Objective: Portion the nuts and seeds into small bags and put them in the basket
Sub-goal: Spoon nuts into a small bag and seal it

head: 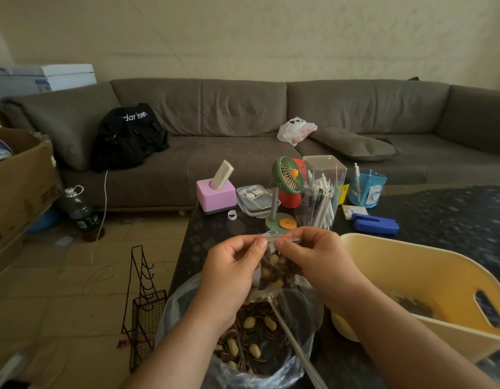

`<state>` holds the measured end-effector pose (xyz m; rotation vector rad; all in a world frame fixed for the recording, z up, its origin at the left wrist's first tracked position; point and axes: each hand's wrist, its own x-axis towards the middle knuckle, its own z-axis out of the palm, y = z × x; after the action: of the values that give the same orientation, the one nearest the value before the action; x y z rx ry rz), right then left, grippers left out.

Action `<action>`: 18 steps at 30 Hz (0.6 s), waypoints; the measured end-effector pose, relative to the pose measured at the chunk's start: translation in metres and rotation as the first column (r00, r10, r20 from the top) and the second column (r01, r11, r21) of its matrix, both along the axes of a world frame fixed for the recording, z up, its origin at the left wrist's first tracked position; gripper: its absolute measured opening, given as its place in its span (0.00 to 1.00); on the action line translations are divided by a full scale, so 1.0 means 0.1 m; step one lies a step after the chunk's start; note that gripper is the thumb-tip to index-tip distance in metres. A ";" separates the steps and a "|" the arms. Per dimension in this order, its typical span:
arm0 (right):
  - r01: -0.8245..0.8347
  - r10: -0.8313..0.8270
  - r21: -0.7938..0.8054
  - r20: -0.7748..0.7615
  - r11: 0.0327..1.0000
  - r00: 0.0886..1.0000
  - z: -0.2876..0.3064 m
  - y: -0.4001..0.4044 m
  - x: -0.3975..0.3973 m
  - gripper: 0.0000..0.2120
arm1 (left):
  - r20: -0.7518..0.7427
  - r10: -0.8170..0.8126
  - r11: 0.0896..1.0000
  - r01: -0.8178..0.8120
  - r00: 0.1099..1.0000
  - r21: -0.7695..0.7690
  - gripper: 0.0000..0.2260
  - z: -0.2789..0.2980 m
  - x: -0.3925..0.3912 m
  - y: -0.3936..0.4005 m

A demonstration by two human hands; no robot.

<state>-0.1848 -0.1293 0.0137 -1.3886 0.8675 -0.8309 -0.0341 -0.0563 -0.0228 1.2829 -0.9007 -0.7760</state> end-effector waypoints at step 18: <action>0.052 -0.055 -0.051 -0.061 0.997 0.997 0.03 -0.09 -0.05 0.05 | 0.012 0.104 0.992 -0.103 0.994 -0.078 0.04 0.03 0.05 0.02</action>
<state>-0.1899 -0.1384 0.0164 -1.4463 0.9408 -0.8585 -0.0287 -0.0547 -0.0197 1.2593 -0.8619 -0.6442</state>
